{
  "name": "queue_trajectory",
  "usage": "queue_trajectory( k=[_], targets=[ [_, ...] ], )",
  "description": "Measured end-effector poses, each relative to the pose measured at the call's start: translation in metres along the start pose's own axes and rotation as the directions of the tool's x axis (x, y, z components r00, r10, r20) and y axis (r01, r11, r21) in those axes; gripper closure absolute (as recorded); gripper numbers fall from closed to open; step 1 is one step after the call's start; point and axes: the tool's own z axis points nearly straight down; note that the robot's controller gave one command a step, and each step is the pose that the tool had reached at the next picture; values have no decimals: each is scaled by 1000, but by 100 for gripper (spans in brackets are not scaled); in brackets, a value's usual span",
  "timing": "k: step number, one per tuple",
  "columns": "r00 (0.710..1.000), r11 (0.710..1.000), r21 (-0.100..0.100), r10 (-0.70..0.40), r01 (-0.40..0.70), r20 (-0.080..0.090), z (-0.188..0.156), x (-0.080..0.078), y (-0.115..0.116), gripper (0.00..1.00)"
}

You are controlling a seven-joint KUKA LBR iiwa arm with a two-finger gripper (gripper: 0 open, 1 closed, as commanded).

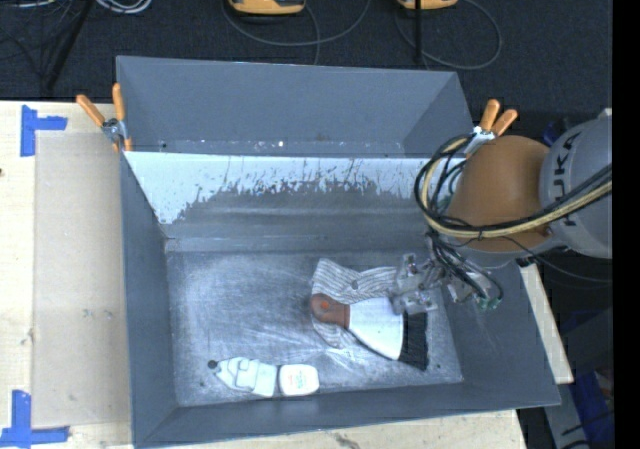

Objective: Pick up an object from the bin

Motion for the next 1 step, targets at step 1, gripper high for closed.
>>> queue_trajectory(
  k=[1],
  targets=[
    [1000, 1000, 0, -1, 1, 0, 0, 0, 0, 100]
  ],
)
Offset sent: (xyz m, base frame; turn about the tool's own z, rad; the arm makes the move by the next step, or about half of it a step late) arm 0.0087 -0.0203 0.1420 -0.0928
